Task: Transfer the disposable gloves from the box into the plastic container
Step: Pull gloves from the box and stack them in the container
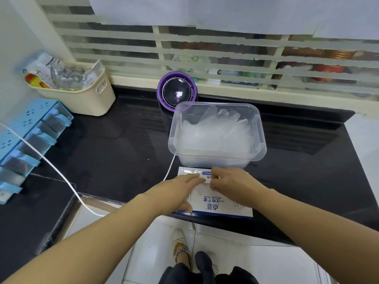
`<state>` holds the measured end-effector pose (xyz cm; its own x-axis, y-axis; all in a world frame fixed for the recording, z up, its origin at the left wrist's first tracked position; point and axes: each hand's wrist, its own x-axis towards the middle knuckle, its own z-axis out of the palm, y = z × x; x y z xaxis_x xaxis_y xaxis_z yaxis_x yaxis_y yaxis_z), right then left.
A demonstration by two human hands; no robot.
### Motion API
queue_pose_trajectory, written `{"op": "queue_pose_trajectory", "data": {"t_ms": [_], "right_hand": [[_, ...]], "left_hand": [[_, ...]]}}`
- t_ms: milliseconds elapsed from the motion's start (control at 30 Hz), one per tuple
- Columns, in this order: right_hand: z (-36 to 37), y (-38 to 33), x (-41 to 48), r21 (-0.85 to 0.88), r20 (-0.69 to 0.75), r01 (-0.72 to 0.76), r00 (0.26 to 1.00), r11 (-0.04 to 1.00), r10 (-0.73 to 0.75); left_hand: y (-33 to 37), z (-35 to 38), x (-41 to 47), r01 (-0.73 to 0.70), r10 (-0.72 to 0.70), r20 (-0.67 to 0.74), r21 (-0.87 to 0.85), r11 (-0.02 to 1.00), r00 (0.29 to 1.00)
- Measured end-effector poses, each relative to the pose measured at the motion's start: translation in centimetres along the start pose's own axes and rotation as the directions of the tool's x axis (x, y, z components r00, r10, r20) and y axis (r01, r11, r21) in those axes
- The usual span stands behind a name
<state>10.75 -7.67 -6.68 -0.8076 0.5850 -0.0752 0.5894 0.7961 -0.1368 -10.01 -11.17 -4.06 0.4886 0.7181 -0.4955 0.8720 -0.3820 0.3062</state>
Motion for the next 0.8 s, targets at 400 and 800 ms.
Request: {"op": "queue_pose_trajectory", "data": {"t_ms": [400,800], "right_hand": [[-10.5,-1.5,0.1,0.436,-0.424,-0.083,0.859,0.896,0.286],[-17.0,1.0,-1.0,0.208,-0.298,-0.230,0.911,0.951,0.286]], "left_hand": [[0.2,-2.0,-0.8,0.098,-0.104,-0.002,-0.319,0.943,0.995],[-0.5,-10.0,-1.3,-0.103,-0.050,-0.099,-0.990,-0.093,0.994]]}}
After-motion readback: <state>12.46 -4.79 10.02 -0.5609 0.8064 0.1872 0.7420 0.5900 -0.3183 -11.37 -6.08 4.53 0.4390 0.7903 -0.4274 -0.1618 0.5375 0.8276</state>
